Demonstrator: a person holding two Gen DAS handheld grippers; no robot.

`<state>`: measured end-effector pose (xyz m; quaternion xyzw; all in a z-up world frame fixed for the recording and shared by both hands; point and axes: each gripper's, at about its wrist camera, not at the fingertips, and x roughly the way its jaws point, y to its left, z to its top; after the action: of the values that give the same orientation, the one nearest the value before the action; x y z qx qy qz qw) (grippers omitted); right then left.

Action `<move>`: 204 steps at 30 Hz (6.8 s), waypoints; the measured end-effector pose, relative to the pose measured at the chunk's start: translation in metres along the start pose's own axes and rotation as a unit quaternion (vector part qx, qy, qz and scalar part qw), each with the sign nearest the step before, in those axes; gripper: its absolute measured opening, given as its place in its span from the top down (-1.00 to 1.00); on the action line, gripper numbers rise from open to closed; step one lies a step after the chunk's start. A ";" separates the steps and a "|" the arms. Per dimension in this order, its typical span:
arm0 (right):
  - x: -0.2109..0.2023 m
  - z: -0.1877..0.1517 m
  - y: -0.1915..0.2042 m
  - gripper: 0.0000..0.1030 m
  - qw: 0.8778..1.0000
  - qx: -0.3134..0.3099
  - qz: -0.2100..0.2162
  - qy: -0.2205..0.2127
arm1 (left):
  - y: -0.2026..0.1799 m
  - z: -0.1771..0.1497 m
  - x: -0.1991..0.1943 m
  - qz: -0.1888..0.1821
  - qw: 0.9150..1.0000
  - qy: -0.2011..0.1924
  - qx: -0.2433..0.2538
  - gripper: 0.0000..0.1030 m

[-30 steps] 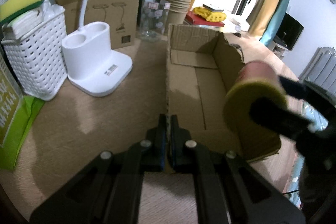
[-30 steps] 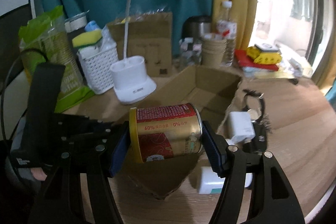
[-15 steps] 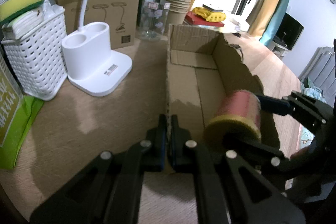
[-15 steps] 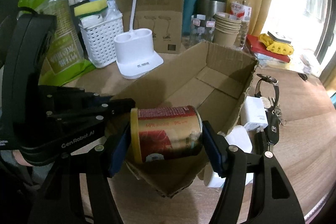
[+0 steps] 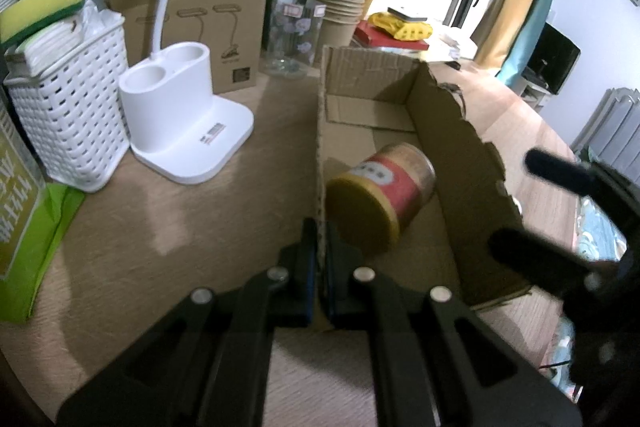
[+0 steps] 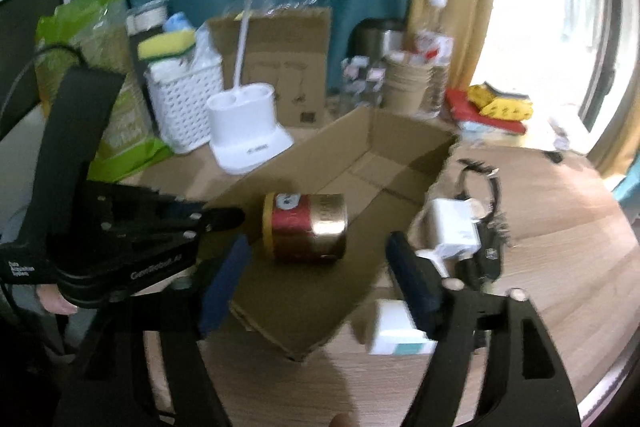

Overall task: Organize rigid objects
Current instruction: 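Lift the red-and-gold can with the right gripper and release it into the box, then move the right gripper to the white pill bottle and grasp it, then carry the white pill bottle with the right gripper and drop it into the box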

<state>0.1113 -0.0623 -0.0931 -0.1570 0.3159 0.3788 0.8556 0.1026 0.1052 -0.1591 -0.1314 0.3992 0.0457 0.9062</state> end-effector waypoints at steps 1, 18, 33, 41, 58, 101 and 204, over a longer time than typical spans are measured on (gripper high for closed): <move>-0.004 0.000 -0.004 -0.58 1.000 0.005 -0.004 -0.006 | 0.000 0.000 0.000 0.000 1.000 0.000 0.000 0.93; -0.053 -0.029 -0.077 -0.62 0.988 0.095 -0.103 -0.062 | 0.000 0.000 0.002 0.006 1.000 0.001 0.004 0.93; -0.025 -0.063 -0.075 -0.62 0.992 0.097 -0.078 -0.015 | -0.002 -0.001 0.001 0.013 1.000 0.001 0.007 0.93; -0.006 -0.070 -0.062 -0.62 0.995 0.078 -0.060 0.008 | -0.002 -0.001 0.001 0.013 1.000 0.001 0.007 0.93; 0.016 -0.066 -0.065 -0.62 0.997 0.071 -0.034 0.011 | -0.002 -0.001 0.000 0.013 1.000 0.002 0.005 0.92; -0.019 -0.027 -0.071 -0.61 0.997 0.063 -0.048 -0.024 | -0.002 -0.002 -0.003 0.013 1.000 0.001 0.007 0.93; -0.050 -0.002 -0.117 -0.62 0.987 0.117 -0.099 -0.042 | -0.003 -0.004 -0.003 0.022 1.000 -0.008 0.011 0.92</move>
<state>0.1721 -0.1682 -0.0577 -0.0706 0.3043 0.2591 0.9139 0.0979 0.1007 -0.1588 -0.1123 0.3951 0.0627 0.9096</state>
